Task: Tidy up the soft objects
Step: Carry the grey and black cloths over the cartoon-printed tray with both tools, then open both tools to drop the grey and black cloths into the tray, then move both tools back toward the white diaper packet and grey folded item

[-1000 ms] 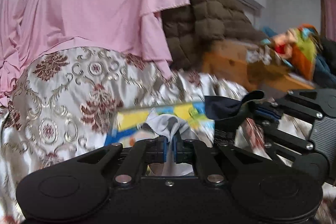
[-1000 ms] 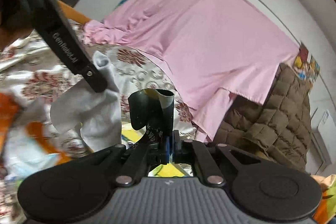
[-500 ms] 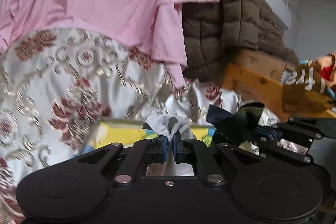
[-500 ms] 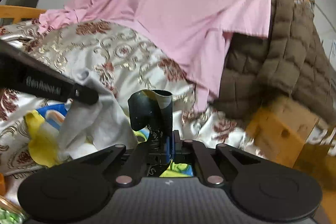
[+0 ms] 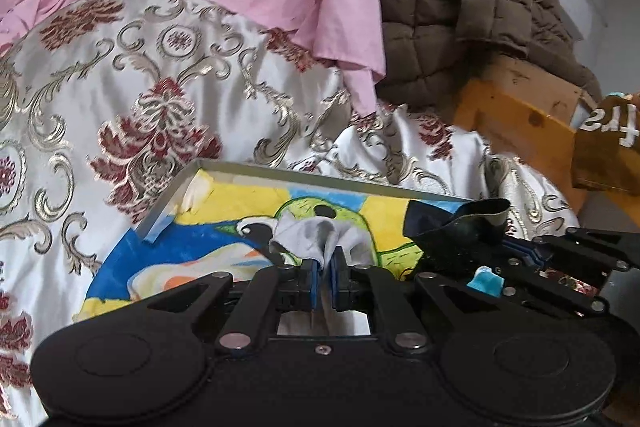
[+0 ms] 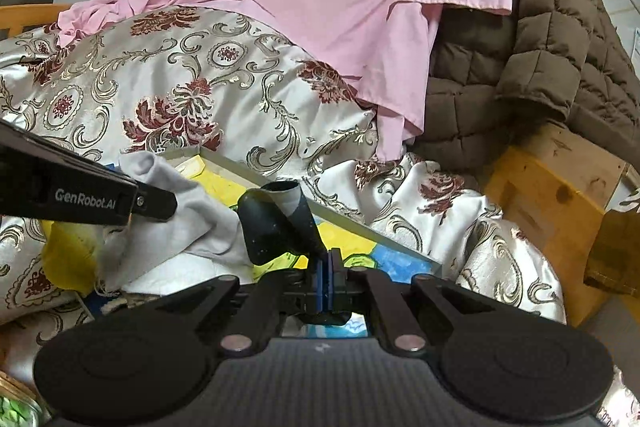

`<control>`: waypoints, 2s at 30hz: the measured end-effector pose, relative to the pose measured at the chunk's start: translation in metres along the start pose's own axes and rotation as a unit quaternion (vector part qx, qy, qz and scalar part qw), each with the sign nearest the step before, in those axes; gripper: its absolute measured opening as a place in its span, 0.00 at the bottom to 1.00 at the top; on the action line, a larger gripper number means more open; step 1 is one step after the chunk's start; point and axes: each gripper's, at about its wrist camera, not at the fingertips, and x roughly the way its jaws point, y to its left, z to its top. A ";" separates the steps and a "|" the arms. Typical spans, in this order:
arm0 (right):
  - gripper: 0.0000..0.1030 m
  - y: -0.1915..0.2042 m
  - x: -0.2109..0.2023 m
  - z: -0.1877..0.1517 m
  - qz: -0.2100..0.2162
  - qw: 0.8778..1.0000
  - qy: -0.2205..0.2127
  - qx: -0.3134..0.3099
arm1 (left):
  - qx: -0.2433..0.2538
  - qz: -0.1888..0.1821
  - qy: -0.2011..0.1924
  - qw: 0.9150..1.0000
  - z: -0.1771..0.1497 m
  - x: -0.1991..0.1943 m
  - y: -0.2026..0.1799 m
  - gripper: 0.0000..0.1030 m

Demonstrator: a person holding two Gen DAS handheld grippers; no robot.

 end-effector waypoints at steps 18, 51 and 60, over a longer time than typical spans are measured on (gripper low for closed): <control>0.35 -0.001 -0.005 0.000 0.019 0.999 0.033 0.028 | -0.020 0.047 0.030 0.998 -0.006 0.002 0.007 0.27; 1.00 0.019 -0.265 -0.001 -0.017 0.982 -0.053 0.183 | -0.024 0.044 -0.086 0.995 -0.058 -0.258 0.023 0.99; 1.00 0.072 -0.323 -0.020 -0.024 0.984 -0.070 0.164 | -0.010 0.056 -0.086 0.995 -0.101 -0.325 0.038 0.99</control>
